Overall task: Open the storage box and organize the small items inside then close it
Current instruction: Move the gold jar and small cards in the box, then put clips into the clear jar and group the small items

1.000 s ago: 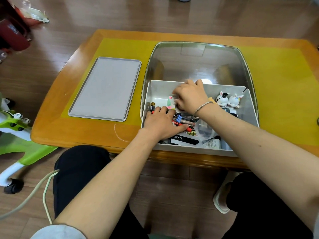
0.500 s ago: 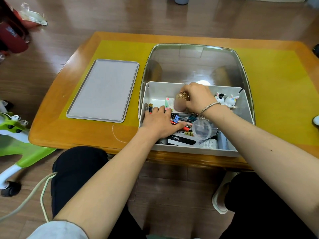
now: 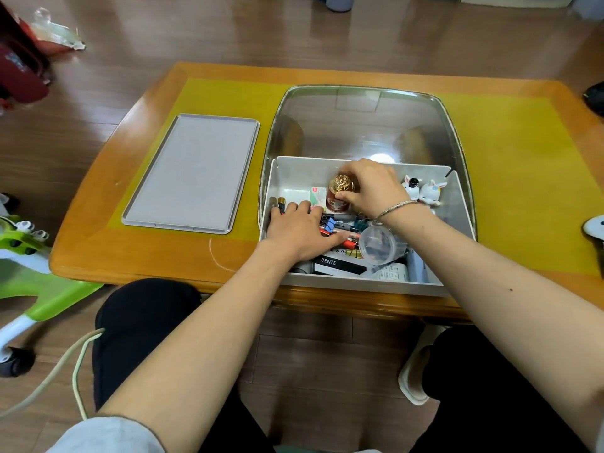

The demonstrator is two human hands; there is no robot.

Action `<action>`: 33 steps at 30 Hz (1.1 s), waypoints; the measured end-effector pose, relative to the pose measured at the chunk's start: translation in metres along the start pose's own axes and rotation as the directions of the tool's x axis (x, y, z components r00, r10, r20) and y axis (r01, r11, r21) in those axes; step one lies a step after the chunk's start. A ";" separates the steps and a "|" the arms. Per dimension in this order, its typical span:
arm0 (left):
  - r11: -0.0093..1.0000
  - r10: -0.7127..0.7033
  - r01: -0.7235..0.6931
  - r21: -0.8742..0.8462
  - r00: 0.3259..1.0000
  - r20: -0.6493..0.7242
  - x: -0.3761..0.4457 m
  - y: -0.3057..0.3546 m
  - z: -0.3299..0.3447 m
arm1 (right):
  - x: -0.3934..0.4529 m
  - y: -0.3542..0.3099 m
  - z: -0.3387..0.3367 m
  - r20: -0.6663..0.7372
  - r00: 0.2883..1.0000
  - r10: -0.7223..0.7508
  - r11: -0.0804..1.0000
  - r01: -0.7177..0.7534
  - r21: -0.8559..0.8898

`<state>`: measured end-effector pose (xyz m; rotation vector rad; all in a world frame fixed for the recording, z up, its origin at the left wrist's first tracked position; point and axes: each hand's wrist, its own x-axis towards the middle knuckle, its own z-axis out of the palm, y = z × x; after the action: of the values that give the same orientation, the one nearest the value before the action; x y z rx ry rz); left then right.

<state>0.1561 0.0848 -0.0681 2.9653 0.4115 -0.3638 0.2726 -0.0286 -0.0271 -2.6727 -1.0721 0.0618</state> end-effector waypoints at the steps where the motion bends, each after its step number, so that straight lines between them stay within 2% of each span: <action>1: 1.000 -0.001 0.001 -0.001 1.000 0.013 -0.001 0.000 -0.001 | -0.002 0.001 -0.002 -0.021 1.000 0.003 1.000 -0.003 0.023; 4: 1.000 0.006 -0.007 -0.013 1.000 -0.026 -0.006 0.002 -0.007 | -0.013 0.008 -0.010 -0.083 0.996 0.027 0.995 -0.019 0.099; 6: 0.999 0.033 -0.039 -0.029 0.978 -0.206 -0.013 0.004 -0.014 | -0.024 0.015 -0.017 -0.112 0.991 0.066 0.986 -0.048 0.158; 8: 0.995 0.009 -0.050 -0.090 0.914 -0.405 -0.023 0.005 -0.019 | -0.035 0.020 -0.023 -0.134 0.985 0.107 0.977 -0.079 0.199; 11: 0.967 -0.135 -0.005 -0.255 0.839 -0.527 -0.045 -0.007 -0.017 | -0.053 0.024 -0.026 -0.127 0.984 0.123 0.972 -0.094 0.214; 15: 0.933 -0.251 0.080 -0.350 0.842 -0.477 -0.068 -0.022 -0.003 | -0.075 0.018 -0.021 -0.105 0.990 0.099 0.971 -0.073 0.227; 18: 0.854 -0.280 0.029 -0.519 0.867 -0.412 -0.075 -0.024 0.005 | -0.086 0.018 -0.015 -0.039 0.994 0.104 0.970 -0.093 0.223; 21: 0.783 -0.283 -0.013 -0.622 0.883 -0.375 -0.072 -0.022 0.008 | -0.094 0.026 -0.012 0.069 0.981 0.181 0.969 -0.190 0.160; 26: 0.748 -0.364 0.064 -0.660 0.872 -0.328 -0.068 -0.016 0.011 | -0.100 0.031 -0.009 0.127 0.940 0.316 0.924 -0.336 0.184; 30: 0.751 -0.353 0.064 -0.657 0.879 -0.319 -0.070 -0.010 0.012 | -0.100 0.028 -0.011 0.007 0.925 0.380 0.834 -0.346 0.429; 33: 0.813 -0.366 0.109 -0.572 0.860 -0.355 -0.074 -0.004 0.014 | -0.100 0.019 -0.015 0.044 0.920 0.390 0.632 -0.302 0.714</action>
<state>0.0830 0.0676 -0.0629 2.4069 0.8025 0.3882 0.2146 -0.1139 -0.0233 -2.0701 -0.3420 0.3236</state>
